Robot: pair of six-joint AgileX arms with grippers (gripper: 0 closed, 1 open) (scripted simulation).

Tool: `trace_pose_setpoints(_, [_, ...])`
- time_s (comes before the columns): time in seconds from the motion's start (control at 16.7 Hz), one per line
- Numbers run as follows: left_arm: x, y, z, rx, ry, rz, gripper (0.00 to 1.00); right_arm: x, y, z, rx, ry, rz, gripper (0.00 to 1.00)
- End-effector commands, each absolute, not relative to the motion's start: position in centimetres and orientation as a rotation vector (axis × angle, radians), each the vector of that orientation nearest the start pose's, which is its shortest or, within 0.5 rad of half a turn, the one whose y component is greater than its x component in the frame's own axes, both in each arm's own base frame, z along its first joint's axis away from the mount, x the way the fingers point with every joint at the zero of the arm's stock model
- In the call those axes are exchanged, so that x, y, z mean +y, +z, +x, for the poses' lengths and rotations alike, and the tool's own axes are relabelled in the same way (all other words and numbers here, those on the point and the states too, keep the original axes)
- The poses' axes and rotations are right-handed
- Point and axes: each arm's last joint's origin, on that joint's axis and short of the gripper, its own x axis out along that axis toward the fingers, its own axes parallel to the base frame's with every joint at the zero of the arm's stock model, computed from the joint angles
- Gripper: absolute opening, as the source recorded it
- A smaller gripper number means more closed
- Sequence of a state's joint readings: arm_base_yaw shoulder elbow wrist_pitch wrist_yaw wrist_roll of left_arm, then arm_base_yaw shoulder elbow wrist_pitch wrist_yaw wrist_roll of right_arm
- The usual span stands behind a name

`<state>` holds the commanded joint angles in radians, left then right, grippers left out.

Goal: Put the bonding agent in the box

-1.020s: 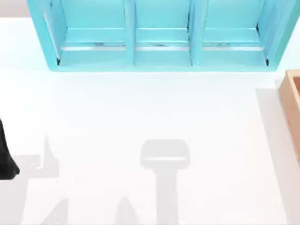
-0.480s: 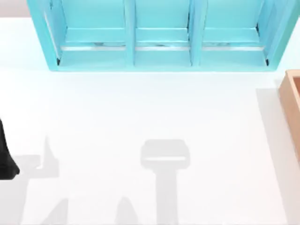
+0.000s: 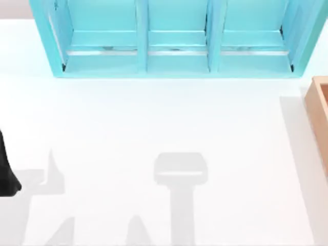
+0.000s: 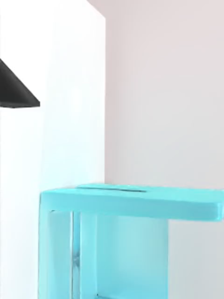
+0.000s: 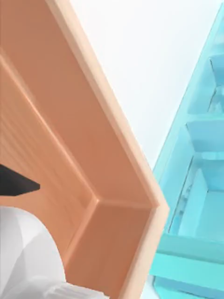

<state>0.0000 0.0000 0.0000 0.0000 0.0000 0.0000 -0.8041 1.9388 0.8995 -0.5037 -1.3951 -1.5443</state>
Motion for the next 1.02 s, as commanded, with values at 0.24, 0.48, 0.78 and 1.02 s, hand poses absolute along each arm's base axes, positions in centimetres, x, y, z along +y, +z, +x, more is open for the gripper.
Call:
trace_pose_setpoints(0.24, [-0.12, 16.00, 10.57, 0.000, 0.000, 0.000, 1.00, -18.52, 8.97, 23.04, 0.167, 0.778, -0.047, 0.00])
trace_pose_setpoints(0.48, [-0.12, 16.00, 10.57, 0.000, 0.000, 0.000, 1.00, -18.52, 8.97, 23.04, 0.167, 0.778, -0.047, 0.08])
trace_pose_setpoints(0.78, [-0.12, 16.00, 10.57, 0.000, 0.000, 0.000, 1.00, -18.52, 8.97, 23.04, 0.167, 0.778, -0.047, 0.45])
trace_pose_setpoints(1.02, [-0.12, 16.00, 10.57, 0.000, 0.000, 0.000, 1.00, -18.52, 8.97, 23.04, 0.167, 0.778, -0.047, 0.75])
